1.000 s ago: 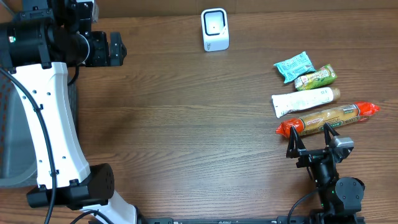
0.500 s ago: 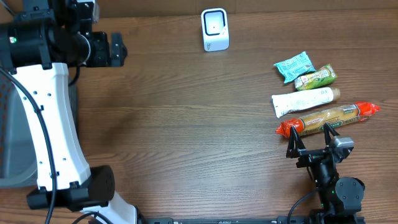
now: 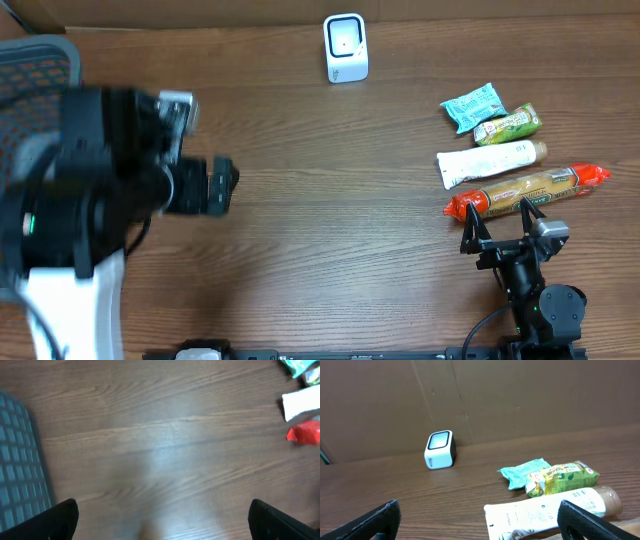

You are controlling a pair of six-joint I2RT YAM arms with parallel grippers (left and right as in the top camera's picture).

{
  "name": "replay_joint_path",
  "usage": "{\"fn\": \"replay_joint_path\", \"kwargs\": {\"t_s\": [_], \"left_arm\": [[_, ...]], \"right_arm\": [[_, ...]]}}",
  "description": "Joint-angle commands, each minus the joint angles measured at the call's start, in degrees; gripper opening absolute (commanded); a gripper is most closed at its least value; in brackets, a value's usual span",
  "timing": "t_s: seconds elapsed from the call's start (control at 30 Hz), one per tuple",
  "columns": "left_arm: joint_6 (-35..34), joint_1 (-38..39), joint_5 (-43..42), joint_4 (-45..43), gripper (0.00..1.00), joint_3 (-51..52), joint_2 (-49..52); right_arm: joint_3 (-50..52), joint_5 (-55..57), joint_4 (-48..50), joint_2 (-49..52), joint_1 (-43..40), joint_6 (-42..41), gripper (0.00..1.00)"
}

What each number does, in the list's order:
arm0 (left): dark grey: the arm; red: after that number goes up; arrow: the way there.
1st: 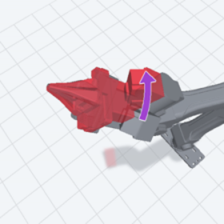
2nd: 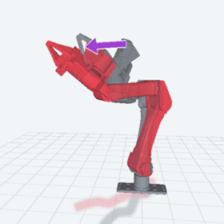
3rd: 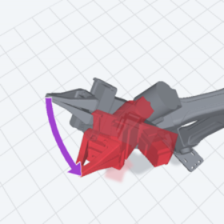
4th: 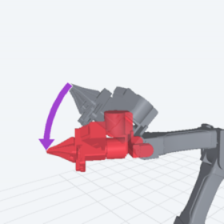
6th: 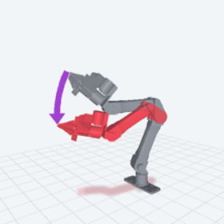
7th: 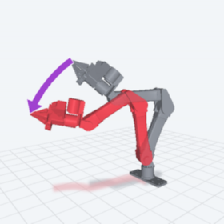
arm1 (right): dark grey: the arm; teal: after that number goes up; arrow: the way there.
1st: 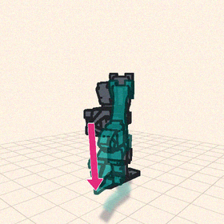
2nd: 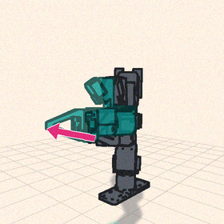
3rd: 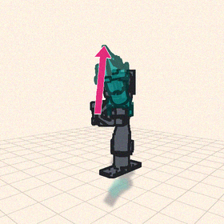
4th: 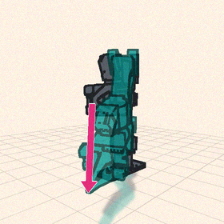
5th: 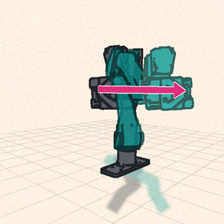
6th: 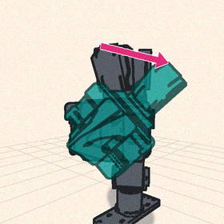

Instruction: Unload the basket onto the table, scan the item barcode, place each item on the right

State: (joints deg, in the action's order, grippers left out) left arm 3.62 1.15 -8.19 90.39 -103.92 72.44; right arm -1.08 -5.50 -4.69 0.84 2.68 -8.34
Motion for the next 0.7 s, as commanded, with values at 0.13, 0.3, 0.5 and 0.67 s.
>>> {"fn": "replay_joint_path", "kwargs": {"t_s": [0.13,0.3,0.5,0.67], "left_arm": [[1.1,-4.7,-0.2,-0.2,1.00,9.4,-12.5],[1.1,-6.4,4.3,-4.1,0.99,16.7,-20.7],[1.1,-6.4,4.1,-30.1,0.99,33.9,-32.3],[1.1,-6.4,3.4,-56.2,1.00,53.9,-42.8]], "right_arm": [[0.6,0.7,0.2,-0.7,0.3,-0.2,1.00],[0.6,0.7,0.2,-0.7,0.3,-0.2,1.00],[0.6,0.7,0.2,-0.7,0.3,-0.2,1.00],[0.6,0.7,0.2,-0.7,0.3,-0.2,1.00]]}}
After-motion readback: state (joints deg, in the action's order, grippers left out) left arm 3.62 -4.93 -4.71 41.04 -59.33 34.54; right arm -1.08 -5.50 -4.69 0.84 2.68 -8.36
